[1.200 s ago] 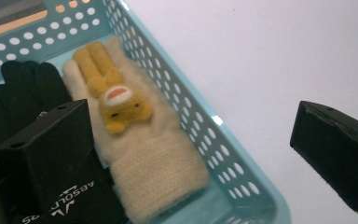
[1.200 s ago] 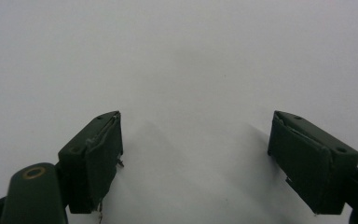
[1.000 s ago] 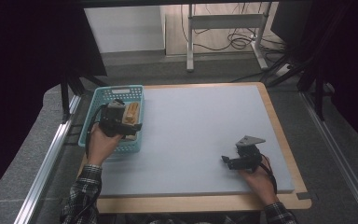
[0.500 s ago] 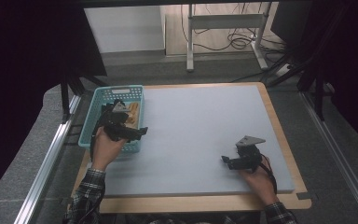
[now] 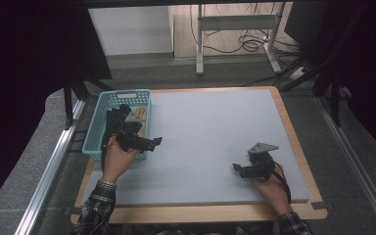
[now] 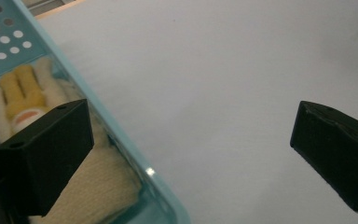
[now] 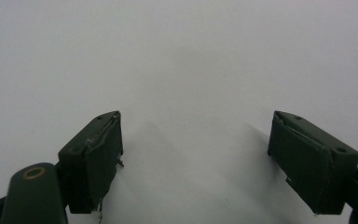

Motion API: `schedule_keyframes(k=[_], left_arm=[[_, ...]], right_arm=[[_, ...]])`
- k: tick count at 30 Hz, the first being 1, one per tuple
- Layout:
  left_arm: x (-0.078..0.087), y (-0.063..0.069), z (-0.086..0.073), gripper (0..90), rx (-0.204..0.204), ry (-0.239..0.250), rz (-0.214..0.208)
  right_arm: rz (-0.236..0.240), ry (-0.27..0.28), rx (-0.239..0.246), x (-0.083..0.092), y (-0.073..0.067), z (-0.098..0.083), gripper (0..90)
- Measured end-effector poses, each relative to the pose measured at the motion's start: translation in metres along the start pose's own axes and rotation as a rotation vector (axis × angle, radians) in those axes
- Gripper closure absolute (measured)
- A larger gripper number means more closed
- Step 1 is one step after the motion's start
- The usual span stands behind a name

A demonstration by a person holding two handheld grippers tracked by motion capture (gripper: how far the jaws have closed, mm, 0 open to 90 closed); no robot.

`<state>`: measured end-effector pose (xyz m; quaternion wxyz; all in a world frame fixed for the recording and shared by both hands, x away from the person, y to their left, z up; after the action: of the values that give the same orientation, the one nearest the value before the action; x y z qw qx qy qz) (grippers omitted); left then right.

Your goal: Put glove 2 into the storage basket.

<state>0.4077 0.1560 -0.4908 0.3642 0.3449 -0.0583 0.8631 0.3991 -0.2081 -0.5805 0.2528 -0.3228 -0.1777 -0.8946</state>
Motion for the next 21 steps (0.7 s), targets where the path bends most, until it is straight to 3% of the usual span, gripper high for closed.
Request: schedule_keyframes(k=[8,21], left_arm=[[-0.008,0.015,0.002,0.0,-0.039,-0.007,-0.015],[-0.019,0.035,0.005,0.0,-0.070,0.001,-0.059]], right_arm=[[-0.001,0.002,0.003,0.000,0.000,0.000,17.6],[-0.001,0.002,0.003,0.000,0.000,0.000,17.6]])
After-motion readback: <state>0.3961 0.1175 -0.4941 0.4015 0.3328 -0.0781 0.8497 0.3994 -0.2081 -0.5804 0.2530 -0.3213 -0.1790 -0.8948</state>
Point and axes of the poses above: each handheld gripper's, and its own axes: x roughly backward along the jaws, z roughly out of its top, y roughly to its right, the point moved 7 cm from there along -x, roughly forward along the jaws, and after that the axes turned 9 degrees about -z, right-handed, at the moved point
